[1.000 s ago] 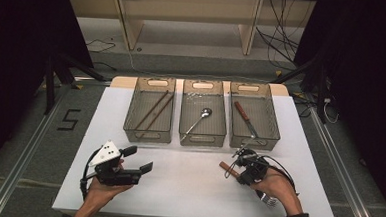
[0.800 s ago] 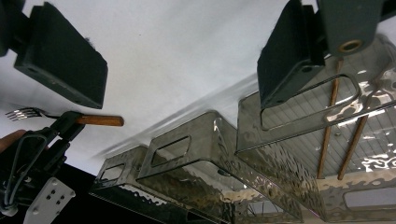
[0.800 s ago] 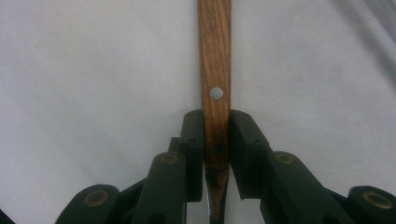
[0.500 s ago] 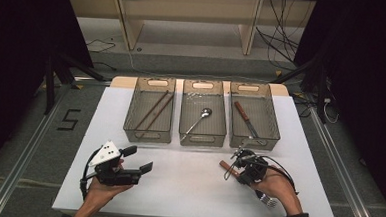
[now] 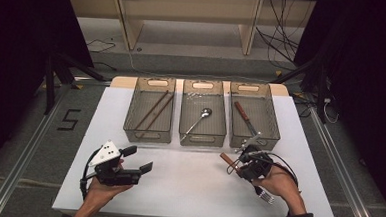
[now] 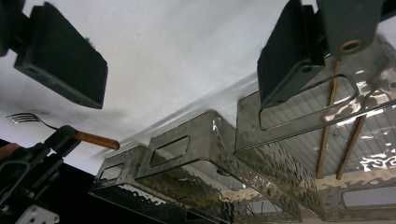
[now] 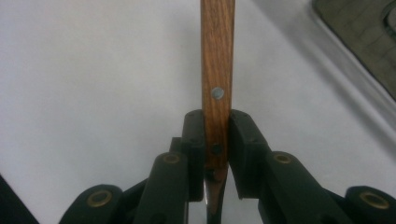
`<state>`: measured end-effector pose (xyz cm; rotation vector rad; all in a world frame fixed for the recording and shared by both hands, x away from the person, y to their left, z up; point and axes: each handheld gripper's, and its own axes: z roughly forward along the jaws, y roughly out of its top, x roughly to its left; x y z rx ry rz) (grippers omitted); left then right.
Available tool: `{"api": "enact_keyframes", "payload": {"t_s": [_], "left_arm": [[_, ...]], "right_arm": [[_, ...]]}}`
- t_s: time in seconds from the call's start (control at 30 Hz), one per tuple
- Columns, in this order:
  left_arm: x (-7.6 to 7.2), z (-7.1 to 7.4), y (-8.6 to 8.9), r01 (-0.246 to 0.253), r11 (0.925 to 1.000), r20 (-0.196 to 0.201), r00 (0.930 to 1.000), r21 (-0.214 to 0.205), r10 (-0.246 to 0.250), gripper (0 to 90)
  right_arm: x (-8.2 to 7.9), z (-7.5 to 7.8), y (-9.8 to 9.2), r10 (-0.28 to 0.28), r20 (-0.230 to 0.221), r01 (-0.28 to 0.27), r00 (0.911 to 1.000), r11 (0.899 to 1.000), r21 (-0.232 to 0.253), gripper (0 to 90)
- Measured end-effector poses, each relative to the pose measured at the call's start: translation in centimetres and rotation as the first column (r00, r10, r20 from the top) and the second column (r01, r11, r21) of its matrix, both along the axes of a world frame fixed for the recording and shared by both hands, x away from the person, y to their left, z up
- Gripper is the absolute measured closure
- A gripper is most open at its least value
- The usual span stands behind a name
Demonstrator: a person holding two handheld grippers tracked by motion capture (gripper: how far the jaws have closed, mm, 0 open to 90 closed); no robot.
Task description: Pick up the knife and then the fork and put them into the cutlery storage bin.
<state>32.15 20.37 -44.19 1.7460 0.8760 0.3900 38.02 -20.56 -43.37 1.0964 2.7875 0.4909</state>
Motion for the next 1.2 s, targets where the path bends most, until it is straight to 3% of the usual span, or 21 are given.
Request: {"api": "enact_keyframes", "payload": {"t_s": [0.2,0.6,0.9,1.2], "left_arm": [[0.0,0.0,0.0,-0.001,1.0,0.0,1.0,-0.003,0.001,15.7],[0.0,0.0,0.0,-0.005,1.0,0.005,1.0,-0.005,0.006,15.7],[0.0,0.0,0.0,-0.009,0.9999,0.005,0.9999,-0.007,0.009,15.7],[0.0,0.0,0.0,-0.009,0.9999,0.005,1.0,-0.007,0.009,15.7]], "right_arm": [[0.1,1.4,-0.8,-0.019,0.035,0.016,0.9992,0.997,0.081,77.8],[0.8,3.4,-2.4,-0.079,0.092,0.061,0.9926,0.981,0.181,77.8],[1.8,5.4,-3.7,-0.141,0.145,0.103,0.9793,0.964,0.244,77.8],[3.7,7.0,-4.2,-0.201,0.202,0.137,0.9587,0.947,0.292,77.8]]}}
